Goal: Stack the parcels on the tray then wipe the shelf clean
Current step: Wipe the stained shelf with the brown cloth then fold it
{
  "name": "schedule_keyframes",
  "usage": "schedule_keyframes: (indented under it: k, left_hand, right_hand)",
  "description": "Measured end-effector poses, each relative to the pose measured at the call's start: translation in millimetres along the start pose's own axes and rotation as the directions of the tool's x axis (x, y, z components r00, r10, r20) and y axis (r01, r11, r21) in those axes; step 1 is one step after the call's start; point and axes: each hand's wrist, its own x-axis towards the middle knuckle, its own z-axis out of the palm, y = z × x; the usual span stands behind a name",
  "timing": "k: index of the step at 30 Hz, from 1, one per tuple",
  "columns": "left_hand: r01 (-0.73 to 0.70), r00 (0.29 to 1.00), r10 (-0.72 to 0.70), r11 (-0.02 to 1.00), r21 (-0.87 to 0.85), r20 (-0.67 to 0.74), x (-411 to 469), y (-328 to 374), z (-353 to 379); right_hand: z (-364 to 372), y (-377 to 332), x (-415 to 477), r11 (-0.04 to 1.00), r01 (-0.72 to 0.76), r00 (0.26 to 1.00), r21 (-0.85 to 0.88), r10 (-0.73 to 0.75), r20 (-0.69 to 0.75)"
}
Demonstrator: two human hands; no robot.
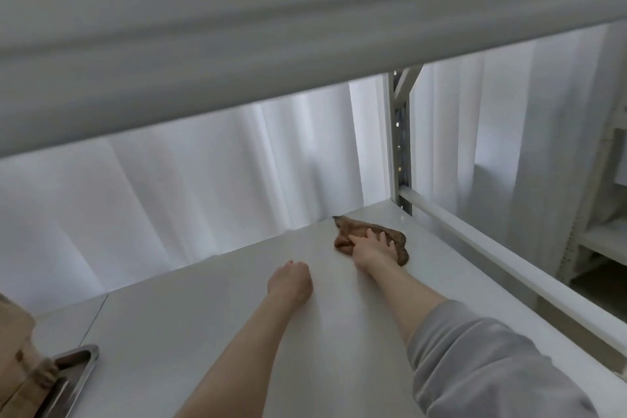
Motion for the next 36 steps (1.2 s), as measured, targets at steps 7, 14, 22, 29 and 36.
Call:
schedule_keyframes:
  k: [7, 14, 22, 29, 36]
  left_hand:
    - [-0.001, 0.999, 0.001, 1.000, -0.003, 0.049, -4.7, 8.5, 0.2]
    - [-0.007, 0.999, 0.007, 1.000, 0.005, 0.033, -38.5, 5.2, -8.7]
    - [0.142, 0.988, -0.142, 0.990, -0.013, 0.054, -86.8, -39.1, -17.1]
    - [0.314, 0.946, -0.303, 0.944, -0.100, 0.115, -156.5, -89.0, -5.9]
    - [0.371, 0.929, -0.367, 0.924, -0.091, 0.051, -202.1, -122.4, 1.1]
  right_hand:
    - [-19.7, 63.2, -15.7, 0.946, -0.323, 0.943, -0.034, 0.319, -0.090]
    - [-15.0, 59.2, -51.3, 0.948, -0.316, 0.948, -0.043, 0.315, -0.042]
    - [30.1, -36.5, -100.4, 0.988, 0.133, 0.979, -0.080, -0.119, 0.165]
    - [80.4, -111.6, -154.2, 0.885, 0.465, 0.785, 0.030, -0.427, 0.449]
    - [62.5, -85.2, -159.6, 0.888, 0.442, 0.830, 0.127, -0.459, 0.316]
